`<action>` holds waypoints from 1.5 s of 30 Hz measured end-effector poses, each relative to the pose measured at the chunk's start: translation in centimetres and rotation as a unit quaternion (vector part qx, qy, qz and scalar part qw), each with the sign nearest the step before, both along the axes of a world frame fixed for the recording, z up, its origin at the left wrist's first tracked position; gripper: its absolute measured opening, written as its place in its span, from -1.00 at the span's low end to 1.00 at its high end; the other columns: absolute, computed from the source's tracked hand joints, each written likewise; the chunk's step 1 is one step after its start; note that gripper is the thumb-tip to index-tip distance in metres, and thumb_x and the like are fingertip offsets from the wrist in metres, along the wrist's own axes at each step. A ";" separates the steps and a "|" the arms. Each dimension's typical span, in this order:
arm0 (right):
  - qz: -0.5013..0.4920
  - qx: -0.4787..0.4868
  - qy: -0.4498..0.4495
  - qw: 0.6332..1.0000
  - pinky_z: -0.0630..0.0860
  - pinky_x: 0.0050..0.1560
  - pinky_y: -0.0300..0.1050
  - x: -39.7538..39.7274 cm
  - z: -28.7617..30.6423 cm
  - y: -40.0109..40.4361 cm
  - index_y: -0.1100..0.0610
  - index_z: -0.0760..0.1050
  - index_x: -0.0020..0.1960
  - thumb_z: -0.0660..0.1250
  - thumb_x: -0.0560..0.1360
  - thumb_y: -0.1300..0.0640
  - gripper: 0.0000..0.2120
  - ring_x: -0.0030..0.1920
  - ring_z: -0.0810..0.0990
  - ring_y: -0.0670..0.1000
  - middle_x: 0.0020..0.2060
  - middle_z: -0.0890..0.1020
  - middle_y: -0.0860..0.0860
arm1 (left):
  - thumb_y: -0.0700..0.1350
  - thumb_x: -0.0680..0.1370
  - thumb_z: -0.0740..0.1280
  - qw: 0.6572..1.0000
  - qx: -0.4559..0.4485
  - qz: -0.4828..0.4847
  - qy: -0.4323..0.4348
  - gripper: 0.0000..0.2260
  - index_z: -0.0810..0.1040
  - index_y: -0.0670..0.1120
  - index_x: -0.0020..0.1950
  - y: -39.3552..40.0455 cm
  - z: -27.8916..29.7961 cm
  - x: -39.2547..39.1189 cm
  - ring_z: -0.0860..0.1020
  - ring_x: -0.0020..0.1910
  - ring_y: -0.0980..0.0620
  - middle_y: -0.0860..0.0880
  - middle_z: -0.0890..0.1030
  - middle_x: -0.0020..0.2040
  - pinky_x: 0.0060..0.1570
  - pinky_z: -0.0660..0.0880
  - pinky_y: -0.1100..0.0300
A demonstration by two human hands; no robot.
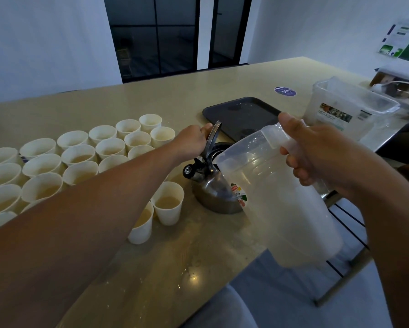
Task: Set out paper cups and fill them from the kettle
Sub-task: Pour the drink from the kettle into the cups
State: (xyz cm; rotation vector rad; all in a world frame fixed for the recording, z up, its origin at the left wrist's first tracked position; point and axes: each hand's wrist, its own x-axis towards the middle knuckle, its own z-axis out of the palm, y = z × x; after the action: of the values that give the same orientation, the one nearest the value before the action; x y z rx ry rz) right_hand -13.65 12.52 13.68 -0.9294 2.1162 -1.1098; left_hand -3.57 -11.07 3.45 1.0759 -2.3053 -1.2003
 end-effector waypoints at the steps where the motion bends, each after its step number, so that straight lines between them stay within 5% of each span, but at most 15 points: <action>1: 0.003 0.001 0.002 1.000 0.40 -0.44 -0.12 0.0 0.0 -0.1 0.12 0.51 -0.14 0.22 0.36 -0.50 -0.35 -0.46 0.45 0.04 -0.43 0.52 0.05 | 0.15 0.70 0.01 1.000 0.001 0.001 -0.001 -0.55 0.50 -0.17 0.00 0.0 0.0 0.0 0.42 -0.33 0.01 -0.06 0.49 -0.28 -0.16 0.36 0.09; 36: 0.015 0.046 0.019 0.999 0.43 -0.40 -0.11 0.2 1.1 -0.8 0.17 0.54 -0.10 0.17 0.41 -0.49 -0.31 -0.44 0.44 0.02 -0.41 0.51 0.06 | 0.16 0.69 -0.01 1.000 -0.018 -0.004 -0.011 -0.48 0.54 -0.22 0.03 -0.2 -0.3 -0.2 0.45 -0.23 -0.12 -0.12 0.51 -0.24 -0.14 0.37 0.09; 40: 0.007 0.049 0.015 0.999 0.42 -0.42 -0.12 0.2 1.1 -0.7 0.17 0.54 -0.11 0.18 0.39 -0.51 -0.30 -0.45 0.44 0.01 -0.40 0.51 0.07 | 0.17 0.69 -0.01 1.000 -0.014 0.000 -0.005 -0.46 0.54 -0.24 0.05 -0.3 -0.4 -0.1 0.57 -0.04 -0.29 -0.28 0.58 -0.14 -0.12 0.37 0.08; 45: 0.004 0.051 0.009 0.999 0.39 -0.45 -0.15 0.3 1.2 -0.7 0.17 0.52 -0.11 0.17 0.40 -0.49 -0.31 -0.48 0.42 -0.01 -0.41 0.49 0.06 | 0.17 0.70 -0.01 1.000 -0.021 0.000 -0.010 -0.50 0.52 -0.21 0.01 0.0 -0.2 0.0 0.45 -0.19 -0.12 -0.12 0.49 -0.21 -0.13 0.35 0.10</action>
State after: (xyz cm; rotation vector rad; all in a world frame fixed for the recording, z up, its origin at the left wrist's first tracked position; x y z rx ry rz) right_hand -13.37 11.79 14.93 -0.9017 2.1610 -0.9835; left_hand -3.61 -11.11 3.29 1.0786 -2.3346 -1.1411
